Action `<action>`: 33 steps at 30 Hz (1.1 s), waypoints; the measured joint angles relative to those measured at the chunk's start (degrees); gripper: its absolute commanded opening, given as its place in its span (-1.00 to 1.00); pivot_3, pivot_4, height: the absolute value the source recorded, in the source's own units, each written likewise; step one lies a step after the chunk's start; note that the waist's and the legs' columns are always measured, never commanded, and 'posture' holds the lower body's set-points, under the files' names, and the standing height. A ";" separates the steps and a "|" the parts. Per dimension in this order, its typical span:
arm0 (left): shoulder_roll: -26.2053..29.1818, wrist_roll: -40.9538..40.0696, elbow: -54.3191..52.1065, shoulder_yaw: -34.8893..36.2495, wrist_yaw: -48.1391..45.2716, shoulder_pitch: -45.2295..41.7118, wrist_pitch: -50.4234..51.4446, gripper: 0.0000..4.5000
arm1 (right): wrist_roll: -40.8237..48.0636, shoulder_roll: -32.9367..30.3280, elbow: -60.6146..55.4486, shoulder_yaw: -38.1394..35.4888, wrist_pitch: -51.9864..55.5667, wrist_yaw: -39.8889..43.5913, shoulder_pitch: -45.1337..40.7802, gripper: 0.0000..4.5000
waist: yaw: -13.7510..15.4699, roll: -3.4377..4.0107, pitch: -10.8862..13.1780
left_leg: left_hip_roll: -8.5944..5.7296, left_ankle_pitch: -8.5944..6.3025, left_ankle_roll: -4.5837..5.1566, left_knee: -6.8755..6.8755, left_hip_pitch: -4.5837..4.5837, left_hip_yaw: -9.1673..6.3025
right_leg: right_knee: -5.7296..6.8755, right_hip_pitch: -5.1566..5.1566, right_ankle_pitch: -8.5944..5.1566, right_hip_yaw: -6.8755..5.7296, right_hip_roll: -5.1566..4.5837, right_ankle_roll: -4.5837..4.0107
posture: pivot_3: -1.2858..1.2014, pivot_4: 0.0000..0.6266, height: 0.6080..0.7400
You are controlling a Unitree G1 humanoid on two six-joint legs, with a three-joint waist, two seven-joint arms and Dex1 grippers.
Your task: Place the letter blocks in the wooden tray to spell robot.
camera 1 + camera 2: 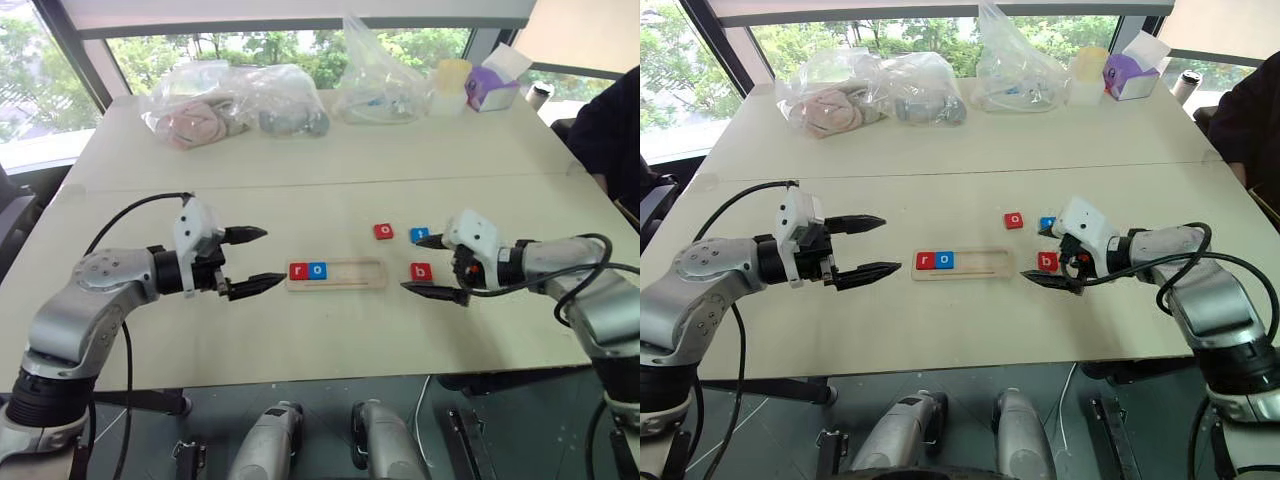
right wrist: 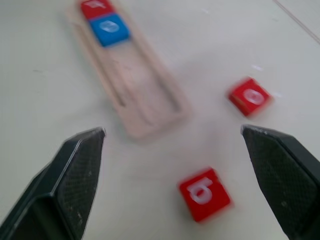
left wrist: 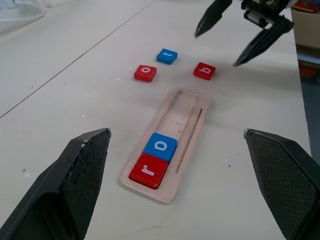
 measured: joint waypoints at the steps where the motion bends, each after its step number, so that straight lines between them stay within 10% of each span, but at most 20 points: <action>1: 0.01 0.00 -0.10 0.04 0.20 0.01 -0.01 1.00 | -1.04 0.01 4.07 0.79 -3.58 2.12 -1.73 0.99 | 0.12 0.00 0.01 | 0.00 0.00 0.00 0.00 -0.02 -0.01 | 0.00 -0.02 0.07 0.00 0.00 -0.12 | 0.03 -0.52 0.83; 22: 0.76 -0.13 -4.33 3.27 2.54 2.78 0.95 1.00 | -12.11 4.71 38.72 8.26 -27.93 12.96 -13.95 0.99 | 0.25 0.00 0.00 | -0.02 0.01 -0.04 0.03 -0.01 -0.03 | 0.07 -0.06 0.17 0.09 0.04 -0.25 | 0.03 -0.52 0.83; 30: 1.02 -0.13 -4.32 3.30 2.38 2.77 0.94 1.00 | -12.09 5.32 39.48 8.09 -27.61 13.56 -14.20 -0.48 | 0.25 0.00 0.00 | -0.02 0.02 -0.06 0.07 0.02 -0.03 | 0.08 -0.03 0.22 0.11 0.05 -0.28 | 0.03 -0.52 0.83; 33: 1.01 -0.13 -4.33 3.30 2.27 2.76 0.93 1.00 | -11.74 5.82 38.85 7.60 -25.67 13.55 -14.21 -0.49 | 0.16 0.00 0.00 | -0.02 0.02 -0.06 0.06 0.03 -0.03 | 0.10 -0.04 0.23 0.12 0.05 -0.29 | 0.03 -0.52 0.83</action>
